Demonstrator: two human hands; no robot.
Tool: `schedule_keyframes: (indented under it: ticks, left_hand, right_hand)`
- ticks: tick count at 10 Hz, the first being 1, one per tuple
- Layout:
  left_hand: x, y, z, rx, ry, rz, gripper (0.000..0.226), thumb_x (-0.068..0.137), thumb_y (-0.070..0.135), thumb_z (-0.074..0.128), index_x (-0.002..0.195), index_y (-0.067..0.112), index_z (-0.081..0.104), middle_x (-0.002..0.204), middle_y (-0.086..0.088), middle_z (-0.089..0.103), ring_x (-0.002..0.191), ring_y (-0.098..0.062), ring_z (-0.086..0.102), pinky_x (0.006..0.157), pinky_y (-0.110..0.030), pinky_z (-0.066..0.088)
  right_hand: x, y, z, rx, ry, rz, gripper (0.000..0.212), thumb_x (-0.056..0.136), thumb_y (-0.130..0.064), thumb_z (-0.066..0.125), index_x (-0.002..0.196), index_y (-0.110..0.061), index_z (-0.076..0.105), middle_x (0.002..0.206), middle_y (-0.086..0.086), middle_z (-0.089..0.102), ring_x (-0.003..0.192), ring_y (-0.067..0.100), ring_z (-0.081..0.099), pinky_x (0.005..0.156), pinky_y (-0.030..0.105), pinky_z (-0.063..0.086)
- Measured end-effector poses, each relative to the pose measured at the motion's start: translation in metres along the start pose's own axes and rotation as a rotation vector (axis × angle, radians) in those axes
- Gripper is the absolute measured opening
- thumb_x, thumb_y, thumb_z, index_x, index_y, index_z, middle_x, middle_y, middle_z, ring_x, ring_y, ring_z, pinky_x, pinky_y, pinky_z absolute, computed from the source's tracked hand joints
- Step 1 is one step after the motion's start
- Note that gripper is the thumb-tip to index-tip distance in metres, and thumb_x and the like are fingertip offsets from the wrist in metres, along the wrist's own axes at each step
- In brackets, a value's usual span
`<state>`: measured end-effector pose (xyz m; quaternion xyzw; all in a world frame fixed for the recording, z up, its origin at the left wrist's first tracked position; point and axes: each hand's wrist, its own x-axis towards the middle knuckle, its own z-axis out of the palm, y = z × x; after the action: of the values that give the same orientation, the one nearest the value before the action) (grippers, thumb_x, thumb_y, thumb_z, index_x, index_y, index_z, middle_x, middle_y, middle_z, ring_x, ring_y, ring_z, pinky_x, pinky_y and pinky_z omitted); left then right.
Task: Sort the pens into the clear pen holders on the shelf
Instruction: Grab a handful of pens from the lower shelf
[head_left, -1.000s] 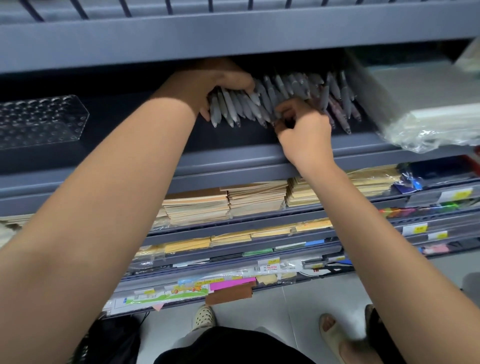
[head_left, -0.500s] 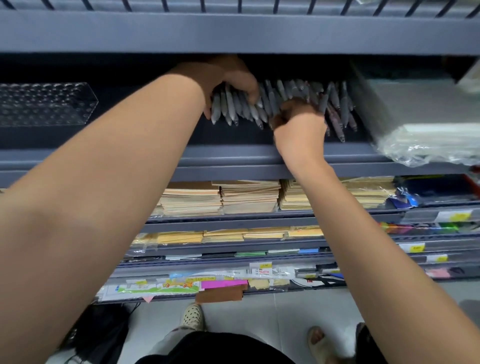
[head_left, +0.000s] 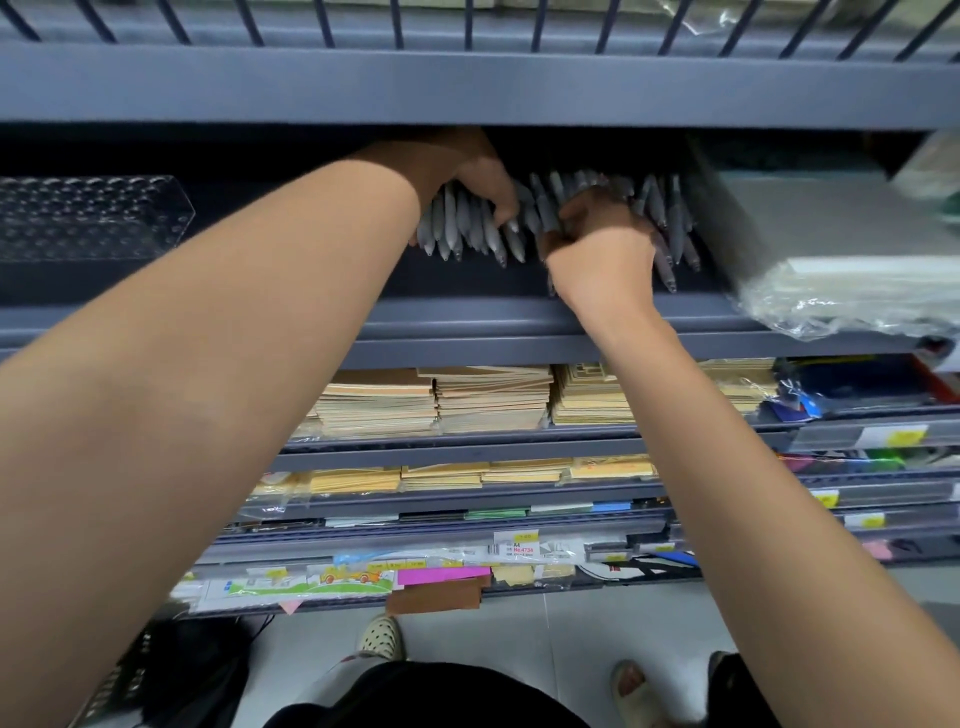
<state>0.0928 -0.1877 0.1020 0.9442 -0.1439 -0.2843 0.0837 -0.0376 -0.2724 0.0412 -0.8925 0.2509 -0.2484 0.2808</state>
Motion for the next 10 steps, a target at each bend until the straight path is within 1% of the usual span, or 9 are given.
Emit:
schedule_keyframes:
  ticks: [1,3,4,5,6,7,8,9,10]
  left_hand:
    - [-0.008,0.007,0.0,0.091,-0.003,0.042,0.027,0.095,0.021,0.057,0.08,-0.001,0.059,0.063,-0.02,0.066,0.055,-0.033,0.064,0.031,-0.035,0.051]
    - [-0.001,0.0,-0.005,0.081,-0.012,0.025,0.035,0.093,0.032,0.067,0.088,-0.003,0.063,0.083,-0.025,0.068,0.074,-0.037,0.067,0.047,-0.058,0.053]
    - [0.005,-0.009,0.003,0.139,-0.092,0.042,0.033,0.099,0.03,0.055,0.097,0.0,0.069,0.07,-0.015,0.073,0.063,-0.034,0.069,0.044,-0.041,0.058]
    - [0.013,-0.022,0.005,0.148,0.228,0.168,0.026,0.094,0.027,0.058,0.098,0.007,0.074,0.079,0.003,0.067,0.069,-0.024,0.061,0.058,-0.03,0.051]
    - [0.014,-0.02,0.009,0.183,-0.001,0.037,0.061,0.1,0.007,0.048,0.044,0.008,0.071,0.049,-0.009,0.066,0.036,-0.016,0.061,0.034,-0.017,0.043]
    - [0.029,-0.026,0.004,0.277,-0.012,0.067,0.053,0.099,0.005,0.05,0.051,0.005,0.071,0.064,-0.005,0.069,0.045,-0.015,0.061,0.034,-0.018,0.04]
    - [0.031,-0.032,0.004,0.257,0.153,0.151,0.019,0.098,0.001,0.047,0.097,0.002,0.066,0.084,-0.012,0.07,0.074,-0.027,0.06,0.035,-0.021,0.042]
    - [0.024,-0.029,0.004,0.23,-0.015,0.035,0.055,0.098,-0.003,0.039,0.051,0.001,0.067,0.057,-0.026,0.065,0.069,-0.039,0.064,0.068,-0.03,0.055]
    - [0.034,-0.029,-0.001,0.173,0.024,-0.008,0.043,0.1,0.011,0.041,0.083,-0.015,0.071,0.1,-0.03,0.067,0.109,-0.042,0.061,0.081,-0.036,0.049]
  right_hand:
    - [0.004,-0.003,0.003,-0.097,-0.059,-0.003,0.029,0.085,-0.026,0.062,0.112,-0.016,0.062,0.112,0.013,0.066,0.104,0.033,0.063,0.083,0.03,0.051]
    - [0.019,-0.016,0.008,-0.29,-0.107,0.014,0.029,0.087,-0.031,0.062,0.108,-0.011,0.066,0.118,0.017,0.065,0.114,0.034,0.059,0.09,0.032,0.048]
    - [0.022,-0.023,0.01,-0.355,-0.117,0.016,0.038,0.087,-0.029,0.063,0.117,-0.006,0.061,0.128,0.019,0.059,0.123,0.038,0.053,0.096,0.039,0.046]
    - [0.024,-0.027,0.011,-0.404,-0.114,0.013,0.04,0.087,-0.025,0.063,0.121,-0.004,0.058,0.132,0.019,0.056,0.124,0.037,0.052,0.094,0.039,0.047]
    - [0.024,-0.029,0.013,-0.42,-0.094,0.011,0.038,0.087,-0.024,0.063,0.12,-0.005,0.06,0.132,0.019,0.056,0.123,0.038,0.053,0.095,0.039,0.047]
    - [0.021,-0.029,0.017,-0.47,-0.076,-0.014,0.038,0.089,-0.025,0.062,0.122,-0.007,0.06,0.132,0.018,0.056,0.124,0.038,0.052,0.097,0.041,0.045]
    - [0.021,-0.03,0.019,-0.488,-0.063,-0.024,0.04,0.09,-0.027,0.059,0.126,-0.008,0.057,0.135,0.017,0.054,0.127,0.036,0.05,0.101,0.043,0.042]
    - [0.021,-0.031,0.02,-0.47,-0.092,0.0,0.042,0.09,-0.031,0.061,0.126,-0.008,0.057,0.136,0.016,0.054,0.128,0.037,0.049,0.099,0.042,0.043]
    - [0.022,-0.035,0.021,-0.403,-0.133,0.028,0.04,0.088,-0.027,0.065,0.122,-0.007,0.059,0.132,0.017,0.056,0.124,0.038,0.053,0.09,0.038,0.047]
